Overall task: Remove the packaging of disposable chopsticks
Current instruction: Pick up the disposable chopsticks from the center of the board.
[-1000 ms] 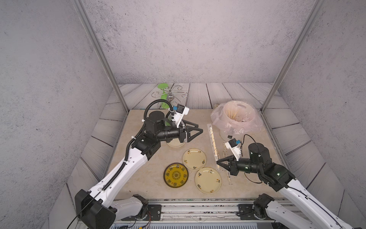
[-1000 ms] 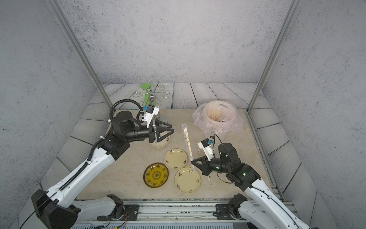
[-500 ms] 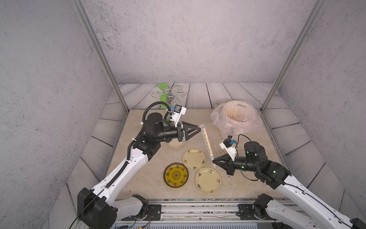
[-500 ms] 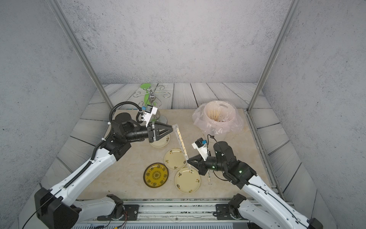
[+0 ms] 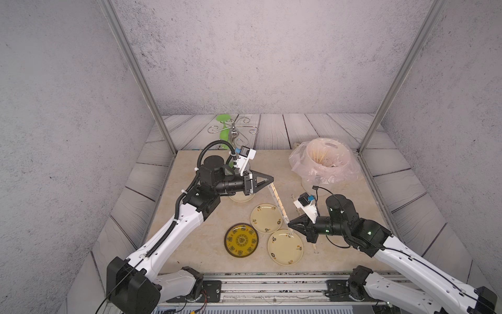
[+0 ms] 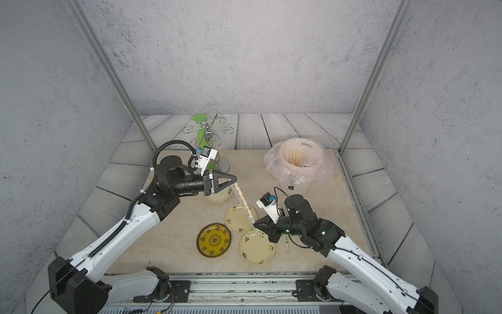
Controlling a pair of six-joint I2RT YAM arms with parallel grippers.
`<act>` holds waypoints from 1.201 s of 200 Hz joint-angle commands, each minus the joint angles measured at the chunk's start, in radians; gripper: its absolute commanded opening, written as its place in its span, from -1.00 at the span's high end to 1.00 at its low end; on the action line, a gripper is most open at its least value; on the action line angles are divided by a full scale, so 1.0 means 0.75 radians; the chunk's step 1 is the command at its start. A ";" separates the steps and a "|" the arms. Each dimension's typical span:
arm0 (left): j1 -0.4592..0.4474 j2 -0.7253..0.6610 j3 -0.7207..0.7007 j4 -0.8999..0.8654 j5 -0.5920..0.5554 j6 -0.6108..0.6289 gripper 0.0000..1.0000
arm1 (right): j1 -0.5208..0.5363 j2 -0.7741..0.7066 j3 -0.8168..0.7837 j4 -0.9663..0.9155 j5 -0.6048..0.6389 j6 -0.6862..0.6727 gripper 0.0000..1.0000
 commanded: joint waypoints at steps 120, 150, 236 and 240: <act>0.010 -0.082 -0.039 0.008 -0.053 0.087 1.00 | 0.016 0.026 0.037 0.060 0.084 -0.013 1.00; 0.010 -0.073 -0.036 -0.015 -0.092 0.092 0.27 | 0.017 0.020 0.033 0.057 0.062 -0.010 1.00; 0.010 -0.071 -0.036 -0.016 -0.113 0.077 0.69 | 0.031 0.036 0.043 0.036 0.025 -0.022 1.00; 0.010 -0.071 -0.037 -0.014 -0.113 0.077 0.69 | 0.031 0.038 0.043 0.038 0.025 -0.021 1.00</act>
